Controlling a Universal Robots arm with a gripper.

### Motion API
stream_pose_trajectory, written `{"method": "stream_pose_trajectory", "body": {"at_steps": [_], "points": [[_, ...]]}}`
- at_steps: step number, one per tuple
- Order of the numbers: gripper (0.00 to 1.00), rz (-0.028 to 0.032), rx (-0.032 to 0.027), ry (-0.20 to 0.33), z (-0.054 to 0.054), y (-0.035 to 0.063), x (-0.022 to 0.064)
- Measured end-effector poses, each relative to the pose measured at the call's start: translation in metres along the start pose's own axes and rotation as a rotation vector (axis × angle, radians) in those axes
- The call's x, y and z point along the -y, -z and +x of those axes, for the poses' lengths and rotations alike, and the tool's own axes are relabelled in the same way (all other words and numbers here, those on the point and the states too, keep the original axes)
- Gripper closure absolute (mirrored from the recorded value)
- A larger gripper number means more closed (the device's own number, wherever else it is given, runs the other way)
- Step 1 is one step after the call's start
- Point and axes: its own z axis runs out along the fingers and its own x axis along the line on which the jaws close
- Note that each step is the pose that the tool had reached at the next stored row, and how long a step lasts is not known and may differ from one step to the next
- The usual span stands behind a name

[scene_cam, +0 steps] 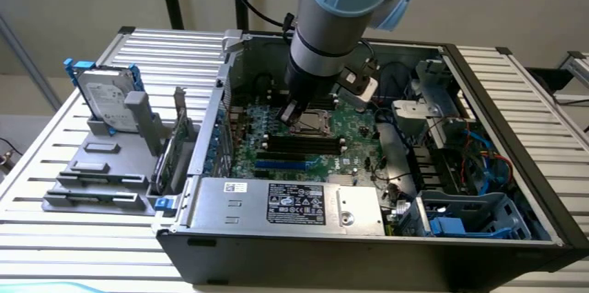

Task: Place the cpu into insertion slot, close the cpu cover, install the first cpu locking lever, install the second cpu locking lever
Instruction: 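Install the second cpu locking lever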

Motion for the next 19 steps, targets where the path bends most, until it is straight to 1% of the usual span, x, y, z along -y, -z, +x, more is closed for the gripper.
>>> {"method": "stream_pose_trajectory", "body": {"at_steps": [3,6,13,17,19], "points": [[0.89,0.0058,-0.0105,0.001,0.0,-0.0016,0.0],[0.89,0.0065,-0.017,0.003,-0.001,-0.005,-0.0007],[0.89,0.0066,-0.0226,0.004,-0.004,-0.0128,0.0006],[0.89,0.0051,-0.0255,0.005,-0.007,-0.0176,0.003],[0.89,0.0032,-0.0272,0.006,-0.008,-0.0202,0.0038]]}}
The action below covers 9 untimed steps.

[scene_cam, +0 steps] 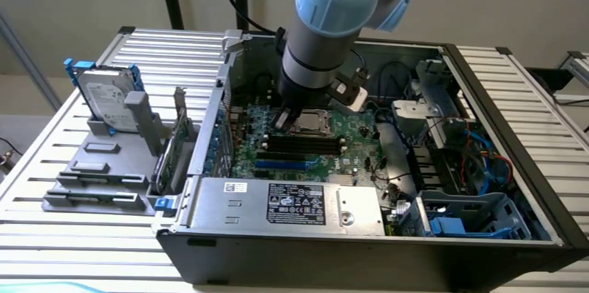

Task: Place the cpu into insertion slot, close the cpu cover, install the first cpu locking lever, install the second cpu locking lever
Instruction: 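Install the second cpu locking lever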

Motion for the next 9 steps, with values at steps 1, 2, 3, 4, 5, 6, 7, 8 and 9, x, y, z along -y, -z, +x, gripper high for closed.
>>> {"method": "stream_pose_trajectory", "body": {"at_steps": [1,2,3,4,5,6,7,8,9], "points": [[0.89,-0.0014,-0.0009,0.001,-0.0006,-0.0015,0.0003],[0.89,-0.0027,-0.0018,0.001,-0.0011,-0.0029,0.0005],[0.89,-0.0039,-0.0026,0.002,-0.0016,-0.0042,0.0005],[0.89,-0.005,-0.0033,0.002,-0.002,-0.0056,0.0006],[0.89,-0.0062,-0.0042,0.003,-0.0023,-0.0069,0.0006],[0.89,-0.0076,-0.0049,0.003,-0.0027,-0.0081,0.0007],[0.89,-0.0088,-0.0056,0.004,-0.0031,-0.0092,0.0009],[0.89,-0.01,-0.006,0.004,-0.0035,-0.0103,0.0011],[0.89,-0.0112,-0.0068,0.005,-0.0039,-0.0114,0.0016]]}}
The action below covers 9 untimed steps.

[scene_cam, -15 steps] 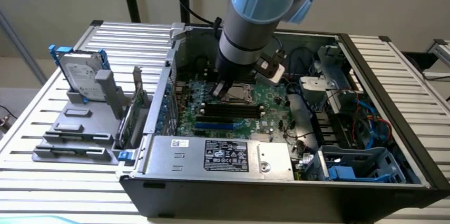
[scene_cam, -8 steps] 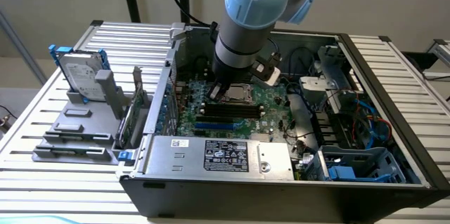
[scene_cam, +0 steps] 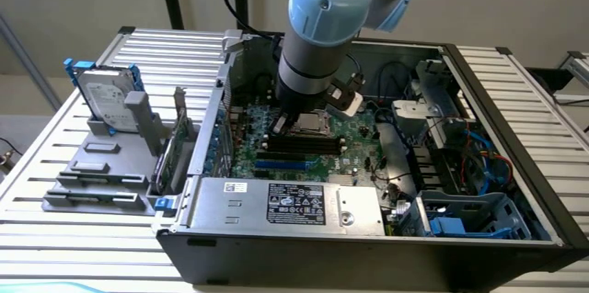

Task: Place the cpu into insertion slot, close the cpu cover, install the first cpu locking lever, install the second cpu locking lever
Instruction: 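Install the second cpu locking lever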

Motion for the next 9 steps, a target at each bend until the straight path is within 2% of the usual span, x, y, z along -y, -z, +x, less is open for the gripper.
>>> {"method": "stream_pose_trajectory", "body": {"at_steps": [9], "points": [[0.89,-0.0086,-0.0046,0.002,0.0002,-0.0083,0.0046]]}}
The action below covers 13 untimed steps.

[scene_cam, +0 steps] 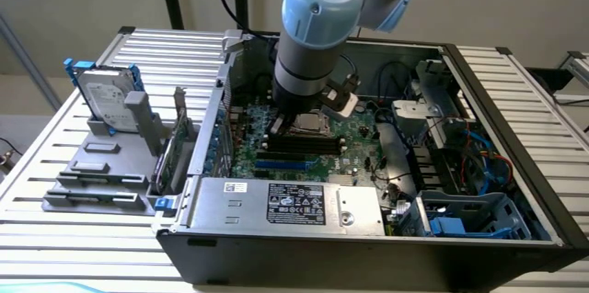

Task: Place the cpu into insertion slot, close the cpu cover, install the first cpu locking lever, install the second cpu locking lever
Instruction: 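Install the second cpu locking lever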

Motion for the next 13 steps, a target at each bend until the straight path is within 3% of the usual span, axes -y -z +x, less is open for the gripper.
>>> {"method": "stream_pose_trajectory", "body": {"at_steps": [13], "points": [[0.89,-0.0141,-0.0079,0.005,-0.001,-0.0118,0.0006]]}}
